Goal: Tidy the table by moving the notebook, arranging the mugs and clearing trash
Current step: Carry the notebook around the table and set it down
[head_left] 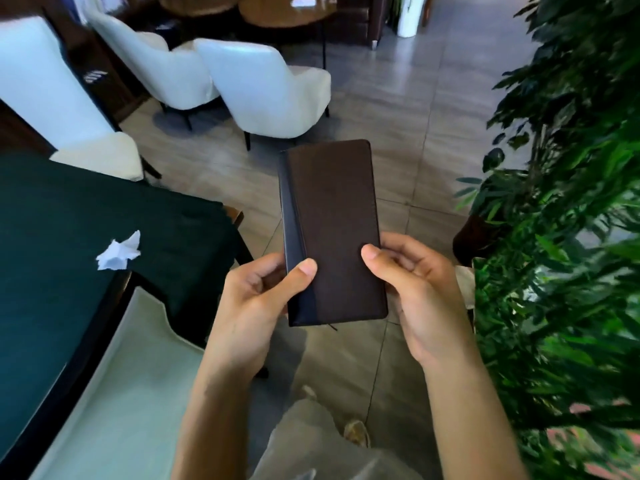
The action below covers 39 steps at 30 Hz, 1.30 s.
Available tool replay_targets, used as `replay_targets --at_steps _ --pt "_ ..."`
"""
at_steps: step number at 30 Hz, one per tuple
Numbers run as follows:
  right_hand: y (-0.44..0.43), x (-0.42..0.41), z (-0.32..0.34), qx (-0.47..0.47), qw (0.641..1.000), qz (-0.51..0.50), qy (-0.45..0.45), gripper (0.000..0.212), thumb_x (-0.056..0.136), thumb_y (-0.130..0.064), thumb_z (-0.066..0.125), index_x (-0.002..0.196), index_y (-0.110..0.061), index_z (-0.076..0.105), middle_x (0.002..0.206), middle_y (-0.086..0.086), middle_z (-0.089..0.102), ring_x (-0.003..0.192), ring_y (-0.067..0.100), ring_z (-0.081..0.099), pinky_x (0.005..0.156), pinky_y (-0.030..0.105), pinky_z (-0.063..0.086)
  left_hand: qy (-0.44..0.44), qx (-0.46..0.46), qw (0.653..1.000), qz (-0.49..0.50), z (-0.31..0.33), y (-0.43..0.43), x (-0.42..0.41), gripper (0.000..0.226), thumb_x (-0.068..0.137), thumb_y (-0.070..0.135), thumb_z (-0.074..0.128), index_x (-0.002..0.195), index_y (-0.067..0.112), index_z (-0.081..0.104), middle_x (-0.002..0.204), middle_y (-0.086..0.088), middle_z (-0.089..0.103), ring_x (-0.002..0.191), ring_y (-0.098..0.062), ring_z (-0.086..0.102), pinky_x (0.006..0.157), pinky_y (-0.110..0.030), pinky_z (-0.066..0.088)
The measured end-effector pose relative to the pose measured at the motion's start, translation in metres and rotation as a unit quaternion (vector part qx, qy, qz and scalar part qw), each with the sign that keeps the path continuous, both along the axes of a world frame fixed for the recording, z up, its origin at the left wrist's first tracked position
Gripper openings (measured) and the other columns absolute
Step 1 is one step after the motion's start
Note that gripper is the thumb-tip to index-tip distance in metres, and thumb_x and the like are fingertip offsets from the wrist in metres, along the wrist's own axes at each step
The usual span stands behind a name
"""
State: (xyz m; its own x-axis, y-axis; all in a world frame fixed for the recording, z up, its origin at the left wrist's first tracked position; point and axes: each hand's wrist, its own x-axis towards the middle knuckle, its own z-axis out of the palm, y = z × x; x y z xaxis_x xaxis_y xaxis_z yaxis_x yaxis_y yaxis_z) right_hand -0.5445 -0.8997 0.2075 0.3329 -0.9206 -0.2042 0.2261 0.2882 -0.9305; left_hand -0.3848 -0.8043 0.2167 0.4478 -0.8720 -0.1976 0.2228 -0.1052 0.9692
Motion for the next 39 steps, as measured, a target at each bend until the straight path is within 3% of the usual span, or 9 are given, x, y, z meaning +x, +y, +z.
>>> replay_targets --at_steps 5,8,12,14,19,26,31,34,39 --pt "-0.042 0.033 -0.004 0.002 1.0 0.018 0.009 0.013 0.086 -0.008 0.076 0.099 -0.011 0.077 0.096 0.009 0.081 0.091 0.019 0.076 0.088 0.039 0.057 0.013 -0.004 1.0 0.022 -0.007 -0.037 0.028 0.031 0.087 0.023 0.07 0.108 0.002 0.079 0.11 -0.022 0.078 0.105 -0.037 0.075 0.093 -0.048 0.06" --pt "-0.07 0.065 -0.005 0.0 0.999 0.032 0.017 0.02 0.084 -0.012 0.078 0.103 -0.009 0.077 0.1 0.012 0.081 0.096 0.024 0.076 0.093 0.042 0.058 0.01 -0.007 1.0 0.029 -0.01 -0.059 0.057 0.029 0.089 0.024 0.069 0.109 0.006 0.08 0.11 -0.019 0.079 0.103 -0.031 0.075 0.09 -0.044 0.062" --pt "-0.104 0.118 -0.003 -0.007 0.998 0.055 0.031 0.018 0.086 -0.012 0.076 0.104 -0.012 0.077 0.102 0.011 0.081 0.1 0.026 0.076 0.087 0.037 0.056 0.019 -0.013 0.999 0.049 -0.009 -0.086 0.109 0.031 0.089 0.027 0.071 0.109 0.006 0.079 0.115 -0.025 0.076 0.114 -0.048 0.068 0.1 -0.066 0.052" --pt "-0.121 0.146 0.0 -0.011 0.997 0.068 0.036 0.019 0.087 -0.013 0.076 0.106 -0.011 0.077 0.104 0.012 0.081 0.104 0.029 0.076 0.089 0.038 0.057 0.017 -0.012 0.998 0.064 -0.007 -0.101 0.137 0.03 0.089 0.026 0.072 0.108 0.005 0.079 0.115 -0.027 0.075 0.115 -0.05 0.066 0.1 -0.067 0.051" --pt "-0.152 0.22 0.011 -0.025 0.994 0.096 0.046 0.019 0.09 -0.007 0.071 0.109 -0.008 0.075 0.105 0.012 0.08 0.105 0.027 0.076 0.092 0.04 0.058 0.007 -0.019 0.997 0.076 -0.007 -0.124 0.209 0.035 0.091 0.028 0.076 0.106 -0.004 0.075 0.113 -0.04 0.066 0.097 -0.034 0.067 0.087 -0.051 0.051" --pt "-0.172 0.307 0.004 -0.068 0.978 0.176 0.094 0.02 0.093 -0.005 0.069 0.111 -0.007 0.076 0.107 0.011 0.08 0.106 0.029 0.075 0.092 0.039 0.059 0.064 -0.018 0.989 0.133 -0.017 -0.125 0.274 0.024 0.097 0.015 0.066 0.111 -0.001 0.076 0.109 -0.019 0.08 0.094 -0.024 0.077 0.072 -0.031 0.061" --pt "-0.181 0.368 -0.026 -0.061 0.961 0.232 0.138 0.015 0.091 -0.007 0.072 0.102 -0.014 0.077 0.096 0.001 0.083 0.088 0.013 0.078 0.075 0.027 0.061 0.113 0.025 0.965 0.237 -0.043 -0.122 0.298 0.023 0.096 0.023 0.07 0.106 0.003 0.078 0.101 -0.014 0.082 0.088 -0.024 0.078 0.074 -0.034 0.063" --pt "-0.186 0.401 -0.051 -0.04 0.946 0.283 0.153 0.023 0.091 -0.009 0.073 0.114 -0.011 0.074 0.094 -0.004 0.082 0.085 0.01 0.079 0.069 0.021 0.06 0.145 0.061 0.94 0.302 -0.065 -0.123 0.306 0.027 0.096 0.03 0.07 0.104 0.005 0.078 0.103 -0.021 0.079 0.089 -0.032 0.078 0.079 -0.045 0.063" --pt "-0.192 0.46 -0.095 -0.029 0.913 0.363 0.183 0.035 0.09 -0.009 0.075 0.124 -0.008 0.069 0.099 -0.001 0.077 0.079 0.004 0.075 0.068 0.016 0.059 0.251 0.026 0.879 0.405 -0.105 -0.125 0.326 0.025 0.097 0.022 0.07 0.112 0.003 0.077 0.104 -0.013 0.081 0.086 -0.017 0.077 0.069 -0.028 0.061"
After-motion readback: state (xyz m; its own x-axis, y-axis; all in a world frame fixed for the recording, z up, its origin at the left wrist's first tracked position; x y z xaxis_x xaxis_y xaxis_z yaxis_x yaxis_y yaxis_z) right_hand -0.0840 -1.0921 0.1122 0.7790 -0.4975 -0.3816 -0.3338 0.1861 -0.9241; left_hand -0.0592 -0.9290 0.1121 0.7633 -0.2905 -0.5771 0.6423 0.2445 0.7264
